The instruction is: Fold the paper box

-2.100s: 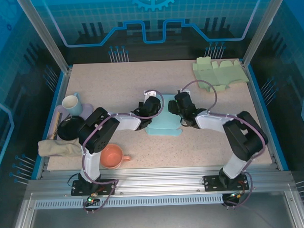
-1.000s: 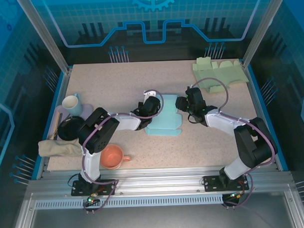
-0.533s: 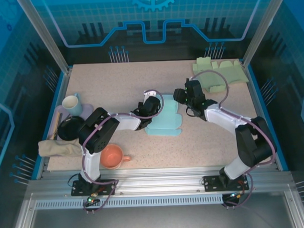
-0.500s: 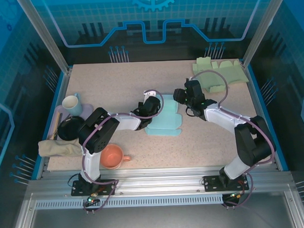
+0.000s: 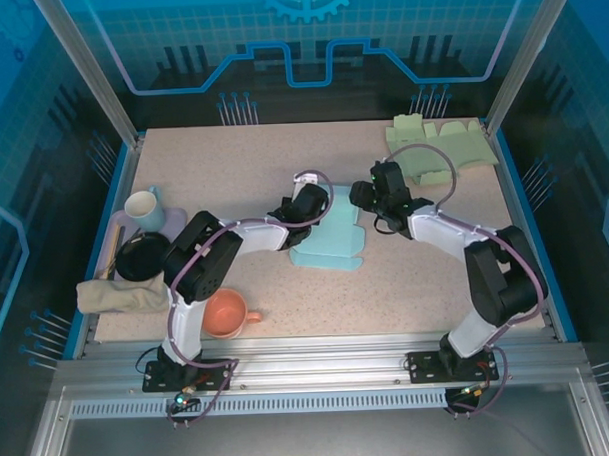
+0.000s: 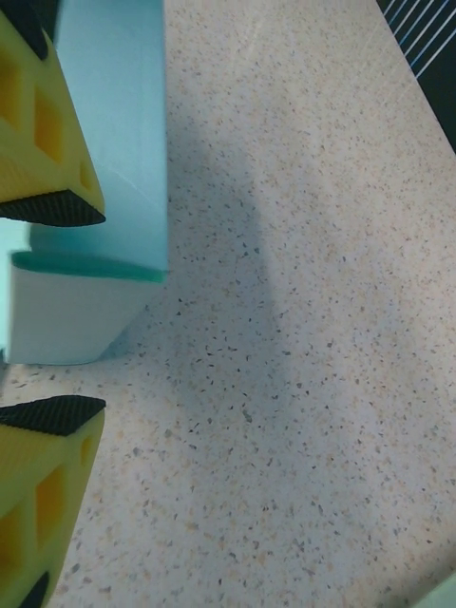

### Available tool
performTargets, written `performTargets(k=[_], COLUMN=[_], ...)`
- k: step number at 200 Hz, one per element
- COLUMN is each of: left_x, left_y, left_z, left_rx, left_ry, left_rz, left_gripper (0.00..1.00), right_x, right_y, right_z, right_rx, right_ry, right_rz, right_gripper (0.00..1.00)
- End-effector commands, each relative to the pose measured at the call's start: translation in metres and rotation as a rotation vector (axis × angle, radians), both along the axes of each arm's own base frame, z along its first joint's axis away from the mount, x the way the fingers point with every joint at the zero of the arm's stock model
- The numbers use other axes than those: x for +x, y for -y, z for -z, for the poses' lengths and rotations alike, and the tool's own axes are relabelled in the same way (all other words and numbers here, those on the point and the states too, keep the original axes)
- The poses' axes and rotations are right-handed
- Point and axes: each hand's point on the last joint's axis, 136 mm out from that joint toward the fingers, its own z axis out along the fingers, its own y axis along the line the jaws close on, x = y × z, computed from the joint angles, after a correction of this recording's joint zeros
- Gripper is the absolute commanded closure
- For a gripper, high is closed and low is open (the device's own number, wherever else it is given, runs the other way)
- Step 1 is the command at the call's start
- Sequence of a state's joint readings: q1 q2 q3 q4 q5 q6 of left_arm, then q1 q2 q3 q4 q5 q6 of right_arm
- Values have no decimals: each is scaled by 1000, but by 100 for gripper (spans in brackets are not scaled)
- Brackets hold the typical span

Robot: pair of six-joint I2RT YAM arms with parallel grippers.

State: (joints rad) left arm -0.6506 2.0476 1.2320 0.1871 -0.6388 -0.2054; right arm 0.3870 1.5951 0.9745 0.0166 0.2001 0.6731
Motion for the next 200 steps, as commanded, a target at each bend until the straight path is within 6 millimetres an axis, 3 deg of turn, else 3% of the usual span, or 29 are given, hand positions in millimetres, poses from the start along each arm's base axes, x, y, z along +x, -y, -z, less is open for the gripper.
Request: performTargets(k=[1, 18, 56, 71, 86, 103, 116, 135, 173, 200], left_x=[-7, 1, 26, 24, 8, -17, -39, -48, -68, -69], left_y=[-6, 6, 31, 45, 56, 58, 54, 47, 56, 67], left_z=[16, -7, -91, -120, -138, -137, -118, -99, -76, -58], left_rx=[136, 171, 311, 357, 431, 625, 819, 1082, 1236, 1304], left_ry=[-131, -126, -64, -73, -104, -139, -185, -210, -298, -368], left_rz=[38, 101, 291, 423, 571, 736, 885, 942, 1012, 1049], left_gripper=[98, 100, 100, 99, 97, 95, 96, 100, 100, 98], right_x=[-21, -49, -117, -143, -165, -183, -192, -199, -205, -206], right_y=[14, 29, 70, 85, 94, 98, 100, 102, 101, 99], right_z=[-53, -78, -111, -105, -104, -104, -106, -110, -115, -114], right_rx=[13, 0, -49, -55, -34, -18, -4, 39, 67, 69], right_ry=[67, 99, 130, 127, 158, 205, 250, 310, 353, 336], right_rz=[4, 28, 100, 130, 135, 102, 92, 92, 78, 69], right_gripper=[47, 46, 43, 43, 41, 40, 38, 37, 37, 36])
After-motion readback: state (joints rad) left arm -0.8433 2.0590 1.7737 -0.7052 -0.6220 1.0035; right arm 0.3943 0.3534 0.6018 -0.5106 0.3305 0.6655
